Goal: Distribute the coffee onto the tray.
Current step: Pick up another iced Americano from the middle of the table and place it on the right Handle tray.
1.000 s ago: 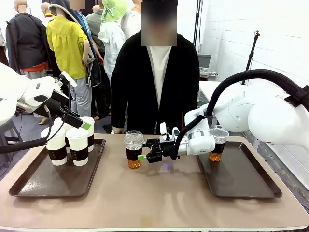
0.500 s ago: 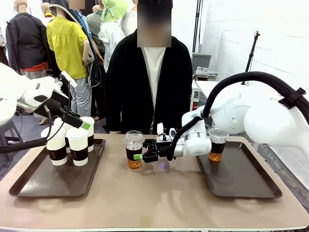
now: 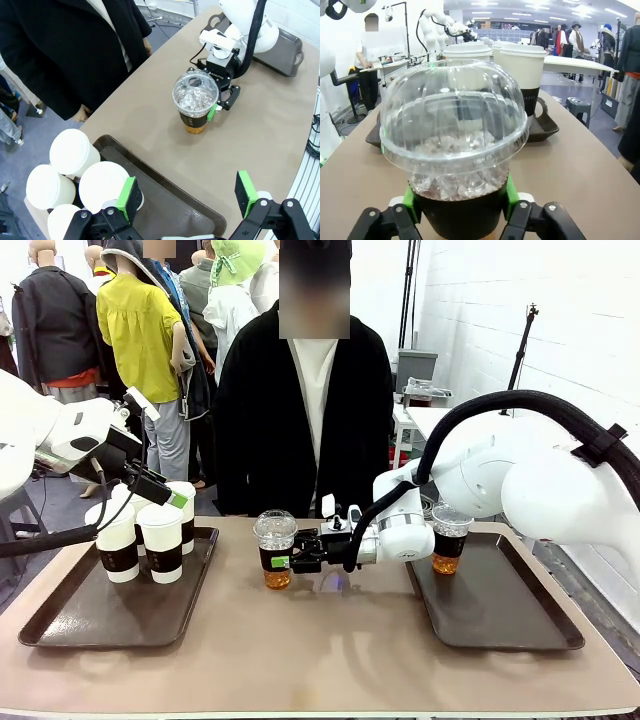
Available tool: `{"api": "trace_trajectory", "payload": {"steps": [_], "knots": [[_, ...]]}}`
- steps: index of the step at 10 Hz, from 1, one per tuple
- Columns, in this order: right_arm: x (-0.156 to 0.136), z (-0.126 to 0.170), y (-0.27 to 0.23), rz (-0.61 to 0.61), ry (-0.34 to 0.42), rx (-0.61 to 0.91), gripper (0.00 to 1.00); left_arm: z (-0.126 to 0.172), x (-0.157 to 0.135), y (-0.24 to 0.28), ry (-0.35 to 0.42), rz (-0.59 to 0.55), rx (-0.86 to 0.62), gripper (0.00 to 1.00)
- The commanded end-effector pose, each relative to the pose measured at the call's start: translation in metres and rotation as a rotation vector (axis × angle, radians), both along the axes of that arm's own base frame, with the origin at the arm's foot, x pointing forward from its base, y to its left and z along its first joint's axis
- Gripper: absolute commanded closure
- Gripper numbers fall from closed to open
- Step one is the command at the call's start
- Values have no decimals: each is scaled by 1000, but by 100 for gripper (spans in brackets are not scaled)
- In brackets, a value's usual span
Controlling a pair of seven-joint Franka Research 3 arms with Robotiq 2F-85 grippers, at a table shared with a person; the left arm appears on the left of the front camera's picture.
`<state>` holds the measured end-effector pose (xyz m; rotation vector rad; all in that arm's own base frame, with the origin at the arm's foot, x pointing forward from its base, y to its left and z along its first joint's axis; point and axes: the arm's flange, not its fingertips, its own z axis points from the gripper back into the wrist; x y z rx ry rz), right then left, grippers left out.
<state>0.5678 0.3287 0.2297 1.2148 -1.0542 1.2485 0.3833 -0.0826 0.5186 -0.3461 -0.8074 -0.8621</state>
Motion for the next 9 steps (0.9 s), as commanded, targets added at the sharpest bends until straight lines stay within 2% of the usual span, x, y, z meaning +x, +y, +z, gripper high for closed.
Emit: {"api": "trace_trajectory", "payload": {"steps": [1,5,9], "knots": [[3,-2,7,-8,-6,12,37,-3,3,3,-4,-20,-6,0],[-4,5,5,12,15,44,37,-3,3,3,-4,-20,-6,0],[-31,42,-12,2,35,49,37,-3,3,3,-4,-20,-6,0]]}}
